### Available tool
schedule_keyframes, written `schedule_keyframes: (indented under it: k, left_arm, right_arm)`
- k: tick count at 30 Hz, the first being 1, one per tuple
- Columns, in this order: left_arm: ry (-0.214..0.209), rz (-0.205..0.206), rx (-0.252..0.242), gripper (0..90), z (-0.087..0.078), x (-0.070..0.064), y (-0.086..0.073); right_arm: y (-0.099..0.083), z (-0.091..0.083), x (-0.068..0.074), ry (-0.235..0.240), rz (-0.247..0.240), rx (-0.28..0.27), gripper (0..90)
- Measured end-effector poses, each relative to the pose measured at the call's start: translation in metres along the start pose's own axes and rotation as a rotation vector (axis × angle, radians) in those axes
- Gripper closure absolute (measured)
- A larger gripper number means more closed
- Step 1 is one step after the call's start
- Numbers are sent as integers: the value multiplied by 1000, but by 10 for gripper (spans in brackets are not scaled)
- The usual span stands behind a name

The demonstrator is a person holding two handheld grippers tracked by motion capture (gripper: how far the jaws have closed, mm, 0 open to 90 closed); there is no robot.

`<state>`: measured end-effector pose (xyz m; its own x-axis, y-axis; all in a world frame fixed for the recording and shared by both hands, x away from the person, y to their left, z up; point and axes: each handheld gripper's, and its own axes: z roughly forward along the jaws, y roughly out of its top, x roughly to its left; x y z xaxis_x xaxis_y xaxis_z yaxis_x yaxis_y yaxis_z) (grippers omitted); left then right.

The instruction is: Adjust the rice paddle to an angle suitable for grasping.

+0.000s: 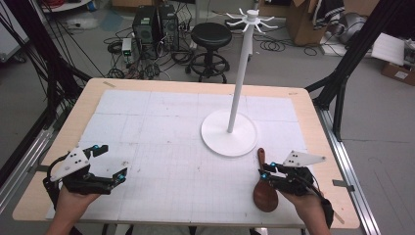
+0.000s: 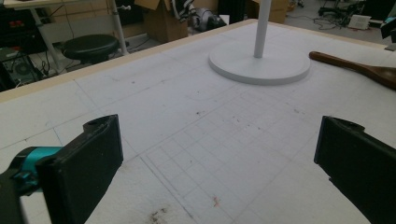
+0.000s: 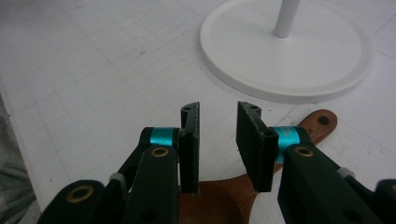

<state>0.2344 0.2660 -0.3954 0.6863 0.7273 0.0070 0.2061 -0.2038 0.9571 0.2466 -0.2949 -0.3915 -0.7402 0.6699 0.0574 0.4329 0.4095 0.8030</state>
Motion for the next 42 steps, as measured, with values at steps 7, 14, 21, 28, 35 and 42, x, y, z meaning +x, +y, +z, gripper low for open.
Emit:
schedule_keyframes:
  k: [7, 14, 21, 28, 35, 42]
  left_arm:
    - [0, -1, -1, 17, 0, 0, 0]
    - [0, 1, 1, 17, 0, 0, 0]
    - [3, 1, 4, 17, 0, 1, 0]
    - [1, 4, 7, 17, 1, 0, -1]
    - [0, 4, 7, 17, 1, 0, -1]
    - [1, 1, 7, 17, 1, 1, -1]
  right_arm:
    - [3, 5, -9, 46, -23, 15, 699]
    - [7, 12, -10, 84, -53, 53, 754]
    - [13, 23, -8, 109, -103, 144, 896]
    - [15, 31, -5, 128, -137, 216, 899]
    - [16, 46, 2, 137, -174, 333, 899]
    - [15, 54, 8, 151, -191, 434, 899]
